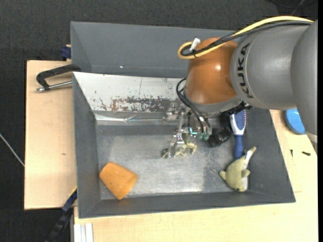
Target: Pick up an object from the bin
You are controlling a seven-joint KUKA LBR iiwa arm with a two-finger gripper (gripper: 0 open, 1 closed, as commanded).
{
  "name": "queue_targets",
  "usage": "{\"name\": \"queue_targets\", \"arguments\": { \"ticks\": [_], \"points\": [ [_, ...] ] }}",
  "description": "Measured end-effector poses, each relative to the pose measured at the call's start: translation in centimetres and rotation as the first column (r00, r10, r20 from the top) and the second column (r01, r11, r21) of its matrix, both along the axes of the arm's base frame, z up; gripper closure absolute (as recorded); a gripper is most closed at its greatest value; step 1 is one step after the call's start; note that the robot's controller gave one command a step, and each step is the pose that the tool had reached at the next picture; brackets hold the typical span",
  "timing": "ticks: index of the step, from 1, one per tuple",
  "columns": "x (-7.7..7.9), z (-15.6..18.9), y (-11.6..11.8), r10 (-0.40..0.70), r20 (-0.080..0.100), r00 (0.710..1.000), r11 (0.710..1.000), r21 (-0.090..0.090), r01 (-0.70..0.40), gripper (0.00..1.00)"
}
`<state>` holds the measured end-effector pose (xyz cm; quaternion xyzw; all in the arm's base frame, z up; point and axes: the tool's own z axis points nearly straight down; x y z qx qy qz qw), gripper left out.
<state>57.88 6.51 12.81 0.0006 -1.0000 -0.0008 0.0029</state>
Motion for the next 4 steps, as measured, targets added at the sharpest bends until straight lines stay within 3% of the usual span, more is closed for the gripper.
{"name": "queue_targets", "arguments": {
  "ticks": [1, 4],
  "points": [
    [-0.42, -5.50, -4.27, 0.294, 0.014, 0.956, 0.956, -0.001, -0.294, 0.00],
    [-0.01, -5.08, -3.94, 0.291, 0.012, 0.957, 0.957, -0.001, -0.291, 0.00]
  ]
}}
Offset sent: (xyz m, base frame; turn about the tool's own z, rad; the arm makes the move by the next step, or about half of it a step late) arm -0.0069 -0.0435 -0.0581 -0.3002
